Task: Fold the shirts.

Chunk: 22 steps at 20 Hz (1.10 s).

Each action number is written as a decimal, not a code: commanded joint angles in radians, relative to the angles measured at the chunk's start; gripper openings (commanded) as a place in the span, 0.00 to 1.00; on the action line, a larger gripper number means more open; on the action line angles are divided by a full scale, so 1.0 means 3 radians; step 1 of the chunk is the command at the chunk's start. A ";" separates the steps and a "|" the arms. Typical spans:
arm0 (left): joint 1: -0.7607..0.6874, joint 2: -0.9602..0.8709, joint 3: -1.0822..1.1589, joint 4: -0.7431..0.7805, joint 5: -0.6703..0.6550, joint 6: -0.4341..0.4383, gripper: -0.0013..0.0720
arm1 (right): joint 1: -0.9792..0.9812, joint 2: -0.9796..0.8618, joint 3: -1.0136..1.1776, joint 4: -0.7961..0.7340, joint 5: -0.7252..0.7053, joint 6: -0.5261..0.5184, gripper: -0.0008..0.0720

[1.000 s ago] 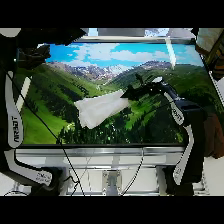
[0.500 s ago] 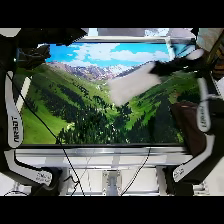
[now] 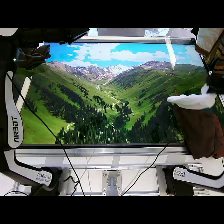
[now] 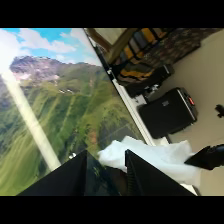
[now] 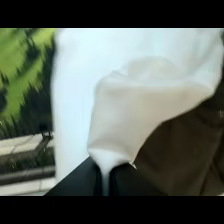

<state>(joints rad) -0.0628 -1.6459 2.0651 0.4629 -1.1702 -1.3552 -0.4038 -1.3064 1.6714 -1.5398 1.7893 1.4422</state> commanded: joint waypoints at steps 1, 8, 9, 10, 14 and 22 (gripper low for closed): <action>0.0000 0.0001 0.0001 -0.0173 -0.0113 0.0067 0.41 | -0.0217 0.0427 -0.0835 -0.0376 0.0159 0.0051 0.05; 0.0000 0.0001 0.0000 -0.0188 -0.0108 0.0095 0.39 | -0.1194 0.0984 -0.2633 -0.1006 -0.0501 -0.0294 0.08; 0.0000 0.0001 0.0000 -0.0225 -0.0109 0.0095 0.39 | -0.1330 0.0983 -0.2777 -0.0856 -0.0783 -0.0374 0.20; 0.0000 0.0001 0.0000 -0.0272 -0.0113 0.0095 0.39 | -0.1420 0.0983 -0.2873 -0.0732 -0.1017 -0.0427 0.38; 0.0000 0.0001 0.0001 -0.0462 -0.0131 0.0095 0.39 | -0.1460 0.0999 -0.2809 -0.0552 -0.1386 -0.0417 0.45; 0.0000 0.0003 0.0001 -0.0498 -0.0151 0.0146 0.39 | -0.0819 0.1231 -0.2488 0.4124 -0.2265 -0.2211 0.43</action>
<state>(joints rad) -0.0628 -1.6459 2.0651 0.3061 -1.1980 -1.3190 -0.7624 -0.9504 0.9146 -0.8177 1.2209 1.0286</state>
